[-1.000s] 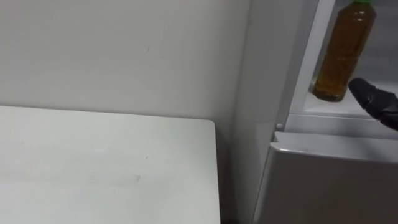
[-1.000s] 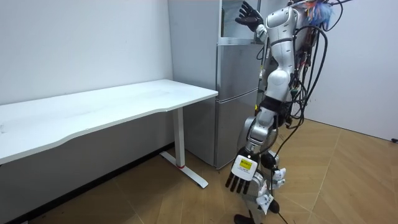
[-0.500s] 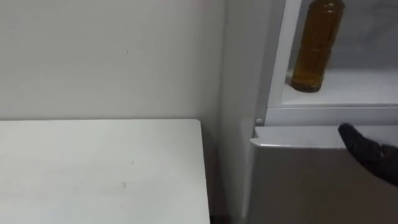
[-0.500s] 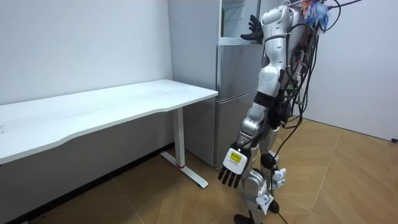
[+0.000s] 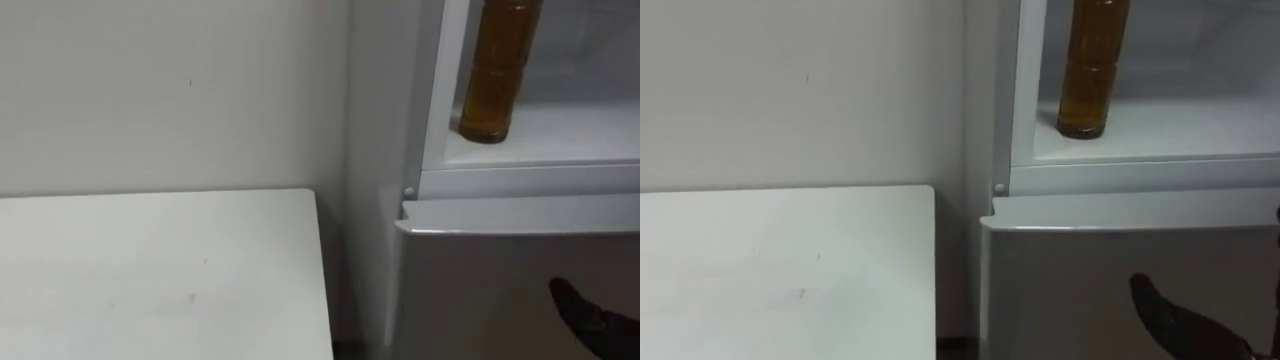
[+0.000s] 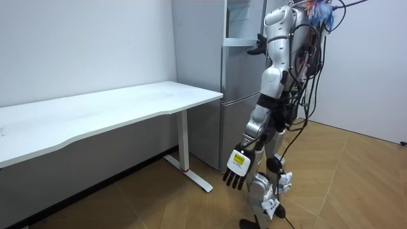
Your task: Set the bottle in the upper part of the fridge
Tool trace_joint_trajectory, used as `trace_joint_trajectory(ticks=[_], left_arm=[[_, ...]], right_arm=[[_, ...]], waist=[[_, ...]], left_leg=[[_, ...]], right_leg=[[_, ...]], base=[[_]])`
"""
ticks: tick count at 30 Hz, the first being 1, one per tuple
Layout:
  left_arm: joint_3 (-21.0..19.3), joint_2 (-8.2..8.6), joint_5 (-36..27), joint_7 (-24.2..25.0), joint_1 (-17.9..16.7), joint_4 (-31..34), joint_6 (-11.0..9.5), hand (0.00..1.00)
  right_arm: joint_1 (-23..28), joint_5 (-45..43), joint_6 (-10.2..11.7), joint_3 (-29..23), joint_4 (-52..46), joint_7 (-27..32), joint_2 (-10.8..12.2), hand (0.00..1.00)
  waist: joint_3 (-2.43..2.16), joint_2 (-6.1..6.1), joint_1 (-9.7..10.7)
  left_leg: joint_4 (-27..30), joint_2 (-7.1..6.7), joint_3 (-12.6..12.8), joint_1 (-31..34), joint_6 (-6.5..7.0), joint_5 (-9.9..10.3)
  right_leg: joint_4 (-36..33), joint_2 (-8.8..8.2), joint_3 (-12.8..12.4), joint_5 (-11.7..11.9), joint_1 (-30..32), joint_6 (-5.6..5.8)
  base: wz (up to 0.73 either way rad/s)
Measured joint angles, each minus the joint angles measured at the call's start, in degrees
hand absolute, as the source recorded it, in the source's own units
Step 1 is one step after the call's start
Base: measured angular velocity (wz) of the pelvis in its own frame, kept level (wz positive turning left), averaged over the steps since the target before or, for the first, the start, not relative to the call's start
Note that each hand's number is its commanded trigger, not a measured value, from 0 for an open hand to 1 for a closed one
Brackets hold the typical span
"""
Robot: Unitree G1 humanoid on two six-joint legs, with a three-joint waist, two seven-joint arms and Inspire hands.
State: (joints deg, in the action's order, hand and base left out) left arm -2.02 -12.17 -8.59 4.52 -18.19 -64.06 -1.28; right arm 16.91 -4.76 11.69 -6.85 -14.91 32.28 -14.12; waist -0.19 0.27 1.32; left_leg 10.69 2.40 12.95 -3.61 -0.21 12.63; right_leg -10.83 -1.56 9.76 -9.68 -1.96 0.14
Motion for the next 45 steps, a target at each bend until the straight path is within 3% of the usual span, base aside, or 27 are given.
trace_joint_trajectory(ticks=[9, 18, 21, 26, 29, 37, 45], left_arm=[[0.53, 0.17, -5.18, 0.50, 1.04, -0.19, -1.76, 0.00], [0.43, 0.45, -5.40, 0.91, 1.21, -0.50, -1.75, 0.00], [0.05, 0.59, -5.43, 0.90, 1.34, 0.01, -1.74, 0.00], [0.26, 0.93, -5.66, 0.67, 2.14, -0.03, -1.76, 0.00], [1.33, 0.94, -7.43, 0.54, 2.30, -0.13, -1.83, 0.00], [1.11, 1.29, -7.84, 0.68, 1.68, -0.03, -3.14, 0.00], [1.05, 1.29, -8.22, 0.68, 1.49, -0.06, -3.19, 0.00]], right_arm=[[1.04, 0.35, 1.53, 2.98, 14.30, 1.40, 0.39, 0.00], [1.67, 1.37, 1.42, 3.61, 32.92, 1.20, 2.74, 0.00], [2.70, 3.30, 1.52, 4.74, 36.82, 0.80, 2.99, 0.00], [2.37, 3.33, 0.96, 8.03, 51.78, 0.83, 3.07, 0.00], [2.24, 4.12, -0.15, 10.68, 57.12, 0.64, 3.16, 0.00], [1.09, 12.48, -0.54, 10.49, 63.71, -6.02, 3.37, 0.00], [0.48, 18.90, -1.76, 9.83, 67.82, -12.77, 3.29, 0.00]], waist=[[-0.13, 0.63, -0.08], [0.04, 0.72, -0.17], [0.07, 1.28, -0.11], [-0.09, 1.60, -0.26], [0.09, 2.00, -0.29], [0.12, 1.32, -0.64], [0.24, 1.01, -0.50]], left_leg=[[-0.63, -0.05, 0.00, -0.26, -0.01, 0.01], [-1.18, -0.18, -0.01, -2.06, -0.01, 0.01], [-1.29, -0.22, -0.02, -2.07, 0.00, 0.02], [-1.18, -0.38, -0.46, -2.02, 0.01, 0.02], [-1.17, -0.42, -0.54, -2.03, 0.01, 0.02], [-1.15, -0.45, -0.46, -2.14, 0.01, 0.00], [-1.13, -0.52, -0.36, -2.57, 0.01, 0.01]], right_leg=[[0.25, 0.03, -0.09, -0.04, -0.05, 0.07], [0.34, -0.06, -0.08, -0.26, -1.04, 0.20], [0.26, -0.08, -0.12, -0.43, -1.07, 0.20], [-0.03, -0.23, 0.09, -0.73, -1.18, 0.22], [-0.21, -0.24, -0.13, -0.88, -0.99, 0.23], [0.13, -0.27, -0.01, -0.91, -1.05, 0.24], [0.20, -0.38, 0.00, -1.24, -1.28, 0.28]], base=[[0.00], [0.00], [0.00], [0.03], [0.00], [0.00], [0.00]])
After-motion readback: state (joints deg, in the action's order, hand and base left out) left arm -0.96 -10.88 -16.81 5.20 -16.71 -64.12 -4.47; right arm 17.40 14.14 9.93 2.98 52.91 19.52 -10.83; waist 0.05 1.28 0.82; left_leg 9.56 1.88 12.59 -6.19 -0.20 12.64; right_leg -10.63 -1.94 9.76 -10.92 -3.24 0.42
